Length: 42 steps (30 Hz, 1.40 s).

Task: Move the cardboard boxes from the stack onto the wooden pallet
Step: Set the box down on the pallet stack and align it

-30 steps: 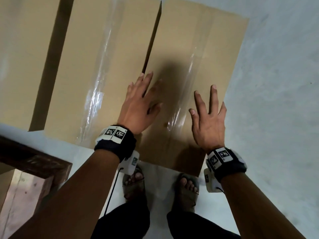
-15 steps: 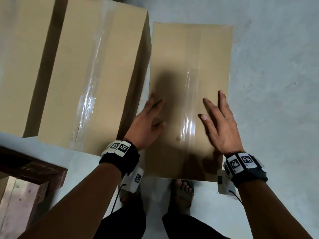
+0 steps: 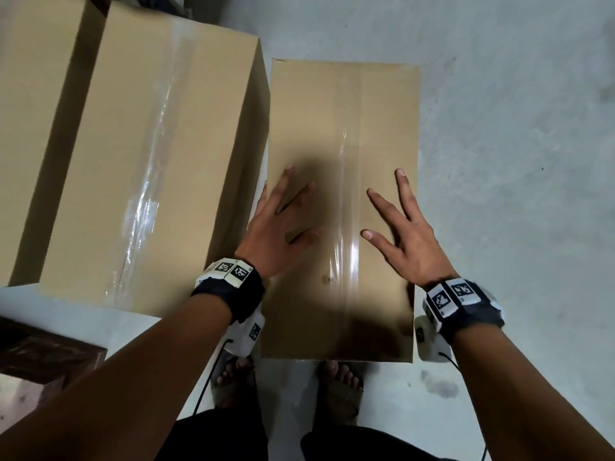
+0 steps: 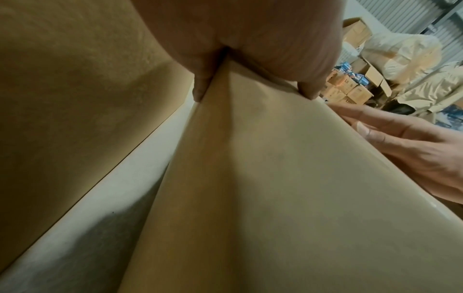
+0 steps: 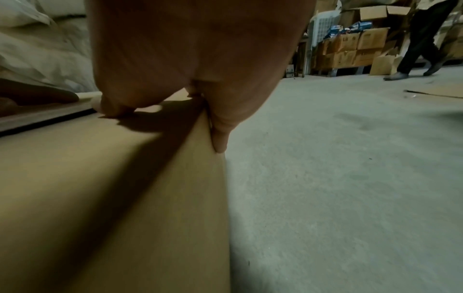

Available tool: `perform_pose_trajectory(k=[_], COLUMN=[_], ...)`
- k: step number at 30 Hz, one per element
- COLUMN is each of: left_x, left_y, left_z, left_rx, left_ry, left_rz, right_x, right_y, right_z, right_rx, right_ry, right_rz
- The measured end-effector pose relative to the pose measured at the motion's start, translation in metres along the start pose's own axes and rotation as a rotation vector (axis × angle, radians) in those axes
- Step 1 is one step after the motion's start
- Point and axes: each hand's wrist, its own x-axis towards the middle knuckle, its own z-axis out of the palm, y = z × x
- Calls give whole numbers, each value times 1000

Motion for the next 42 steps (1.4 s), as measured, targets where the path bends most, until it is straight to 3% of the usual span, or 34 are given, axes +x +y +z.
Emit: perform_pose_trajectory(k=[2,9,18,27,32,37,42], left_x=[-4,-52,-126,-194,-243,-312,-404], left_y=[5,57,219,433,522,581,605], left_z=[-2,-31,-134,-280,-348,-400,-435], left_rx=[-46,127,112,310,367,423,482], left_ry=[-18,-55,-52,91,222,370,495], left_rz=[-26,3,96,181,211,183,119], right_x=[-7,-61,-144,-198,-224,-252,-287], right_y=[-3,-52,-180,-346,-430,-508,-581], right_z=[-5,-49,-178,-360,-435,-473,-472], right_rx=[7,-7,-49,-101,-141,-158,-155], right_ry=[-20,-52,-9,94,153,200,187], right_rz=[2,-11,-36,-164,-284,-427,-570])
